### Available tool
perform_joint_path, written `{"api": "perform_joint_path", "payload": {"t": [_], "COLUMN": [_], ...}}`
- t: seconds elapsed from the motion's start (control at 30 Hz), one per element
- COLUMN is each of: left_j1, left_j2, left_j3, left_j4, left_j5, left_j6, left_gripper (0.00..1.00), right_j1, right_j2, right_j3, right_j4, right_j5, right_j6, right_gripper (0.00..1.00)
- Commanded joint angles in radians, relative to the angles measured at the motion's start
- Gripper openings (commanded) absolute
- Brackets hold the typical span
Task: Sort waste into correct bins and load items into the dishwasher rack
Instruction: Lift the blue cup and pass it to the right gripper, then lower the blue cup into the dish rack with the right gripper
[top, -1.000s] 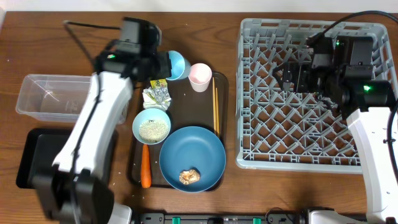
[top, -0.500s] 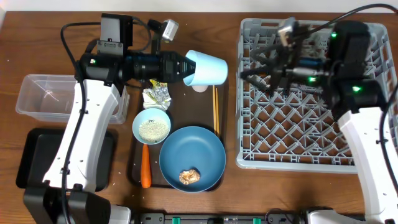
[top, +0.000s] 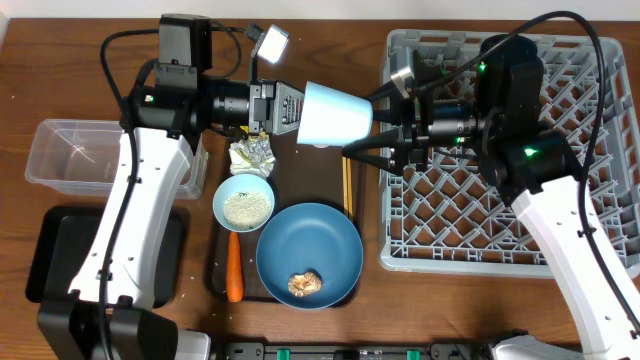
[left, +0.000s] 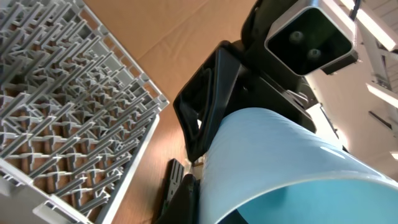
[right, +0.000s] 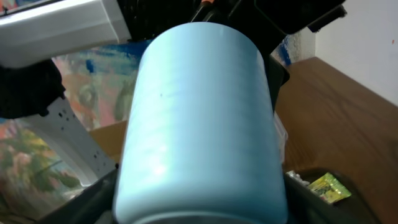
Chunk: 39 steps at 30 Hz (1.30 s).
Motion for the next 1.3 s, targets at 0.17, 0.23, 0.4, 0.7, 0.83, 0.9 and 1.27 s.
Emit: {"api": "perform_joint_path", "payload": {"t": [0.17, 0.23, 0.4, 0.7, 0.83, 0.9, 1.27], "left_j1": [0.003, 0.003, 0.009, 0.067, 0.077, 0.077, 0.077], "left_j2": [0.002, 0.002, 0.002, 0.002, 0.002, 0.002, 0.002], "left_j3": [0.006, 0.006, 0.006, 0.006, 0.006, 0.006, 0.006], "left_j4": [0.011, 0.012, 0.012, 0.012, 0.012, 0.012, 0.009], "left_j5": [0.013, -0.005, -0.111, -0.155, -0.172, -0.195, -0.278], "left_j6": [0.020, 0.019, 0.008, -0.052, -0.053, -0.060, -0.075], "left_gripper": [0.29, 0.41, 0.73, 0.81, 0.81, 0.81, 0.81], "right_j1": [0.008, -0.006, -0.093, -0.407, -0.526, -0.570, -0.587], "right_j2": [-0.004, -0.010, -0.046, -0.171, -0.212, -0.217, -0.076], "right_j3": [0.016, 0.016, 0.016, 0.016, 0.016, 0.016, 0.015], "right_j4": [0.005, 0.005, -0.010, -0.315, -0.563, -0.706, -0.974], "right_j5": [-0.026, -0.026, 0.045, 0.447, 0.678, 0.829, 1.022], "right_j6": [0.018, 0.025, 0.090, 0.196, 0.290, 0.335, 0.337], "right_gripper": [0.47, 0.45, 0.43, 0.44, 0.45, 0.45, 0.45]}}
